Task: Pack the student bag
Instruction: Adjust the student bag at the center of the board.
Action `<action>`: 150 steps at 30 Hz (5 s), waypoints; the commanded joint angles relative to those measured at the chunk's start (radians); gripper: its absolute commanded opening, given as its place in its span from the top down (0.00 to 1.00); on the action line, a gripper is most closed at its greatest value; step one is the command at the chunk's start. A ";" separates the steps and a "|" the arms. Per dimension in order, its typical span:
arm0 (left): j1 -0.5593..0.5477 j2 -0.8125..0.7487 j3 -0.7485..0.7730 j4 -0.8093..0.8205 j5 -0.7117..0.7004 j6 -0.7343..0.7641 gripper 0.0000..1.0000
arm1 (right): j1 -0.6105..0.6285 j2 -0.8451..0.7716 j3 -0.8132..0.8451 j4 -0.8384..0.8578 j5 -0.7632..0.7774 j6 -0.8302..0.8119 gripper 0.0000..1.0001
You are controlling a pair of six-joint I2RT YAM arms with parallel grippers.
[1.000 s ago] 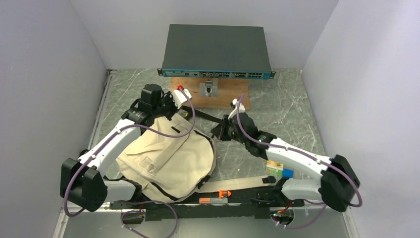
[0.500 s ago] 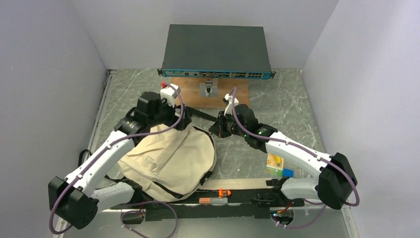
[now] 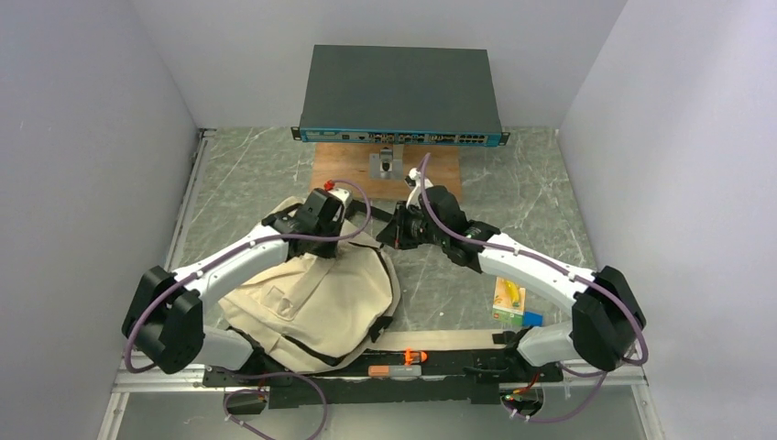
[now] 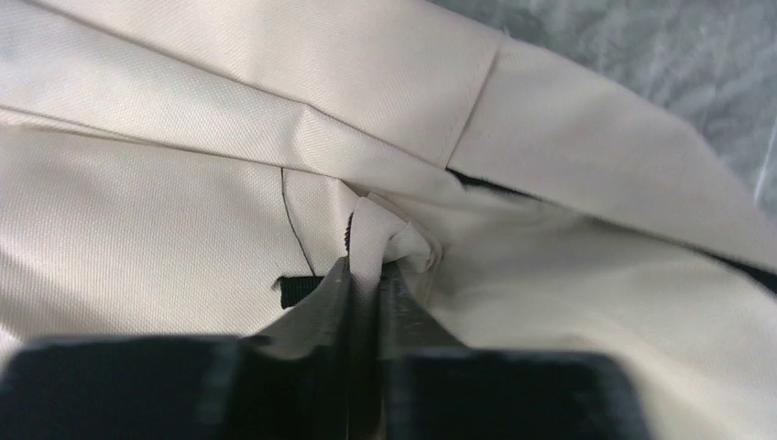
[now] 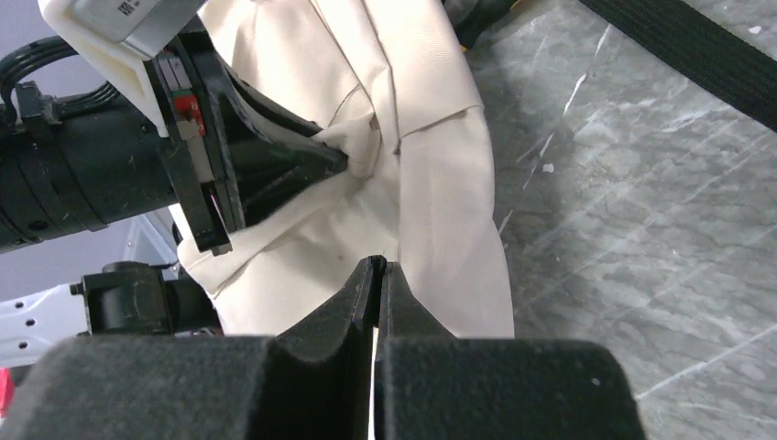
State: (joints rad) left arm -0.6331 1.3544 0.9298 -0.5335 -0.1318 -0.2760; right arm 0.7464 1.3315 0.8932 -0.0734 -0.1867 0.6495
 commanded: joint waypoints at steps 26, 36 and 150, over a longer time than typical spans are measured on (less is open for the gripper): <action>0.113 -0.445 -0.152 0.461 0.291 -0.051 0.17 | -0.045 0.268 0.344 0.050 -0.254 0.099 1.00; 0.098 -0.359 -0.288 0.772 0.299 -0.116 0.43 | -0.074 0.301 0.306 0.135 -0.252 0.392 1.00; 0.181 0.170 0.000 0.535 0.257 -0.517 0.95 | 0.074 0.115 -0.091 0.250 0.001 -0.212 1.00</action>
State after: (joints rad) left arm -0.4530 1.5127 0.8822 0.0380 0.1593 -0.8108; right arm 0.8135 1.4761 0.8143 0.1589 -0.1902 0.4305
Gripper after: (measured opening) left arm 0.112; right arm 0.023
